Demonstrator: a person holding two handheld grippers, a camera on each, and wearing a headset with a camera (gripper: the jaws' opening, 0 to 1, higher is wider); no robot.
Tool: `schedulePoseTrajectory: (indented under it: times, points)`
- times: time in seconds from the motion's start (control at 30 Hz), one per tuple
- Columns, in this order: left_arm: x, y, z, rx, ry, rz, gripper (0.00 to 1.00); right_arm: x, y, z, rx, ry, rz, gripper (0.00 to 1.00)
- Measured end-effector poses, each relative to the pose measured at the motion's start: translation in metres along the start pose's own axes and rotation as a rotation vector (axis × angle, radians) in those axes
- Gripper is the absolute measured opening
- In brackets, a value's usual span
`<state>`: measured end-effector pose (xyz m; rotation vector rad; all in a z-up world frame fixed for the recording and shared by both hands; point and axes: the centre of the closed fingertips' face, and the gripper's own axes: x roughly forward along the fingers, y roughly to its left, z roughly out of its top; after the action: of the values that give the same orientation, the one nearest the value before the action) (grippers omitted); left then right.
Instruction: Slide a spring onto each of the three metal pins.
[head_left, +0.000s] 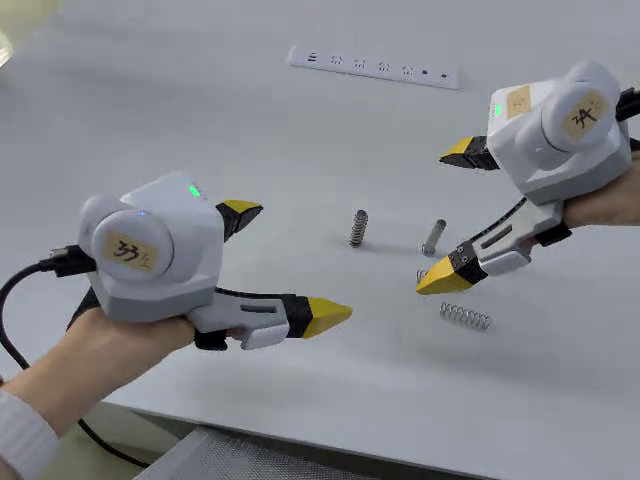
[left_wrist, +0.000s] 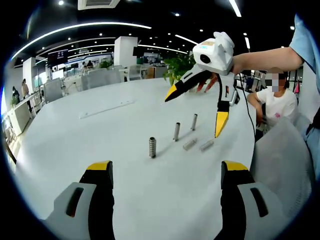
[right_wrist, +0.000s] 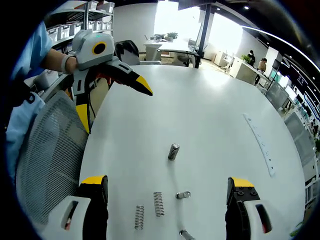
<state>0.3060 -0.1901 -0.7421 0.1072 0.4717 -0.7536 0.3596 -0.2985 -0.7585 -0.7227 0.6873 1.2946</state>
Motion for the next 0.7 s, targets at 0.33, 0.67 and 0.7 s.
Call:
schedulePoseTrajectory:
  times: [0.33,0.67,0.7]
  points:
    - [0.009,-0.010,0.007,0.015,0.008,-0.036,0.87,-0.033,0.002,-0.028,0.095,-0.049,-0.077,0.99]
    - [0.015,-0.019,0.014,0.051,0.027,-0.068,0.87,-0.060,0.021,-0.065,0.213,-0.078,-0.156,0.99]
    - [0.015,-0.020,0.014,0.053,0.030,-0.071,0.87,-0.062,0.024,-0.067,0.220,-0.082,-0.164,0.99]
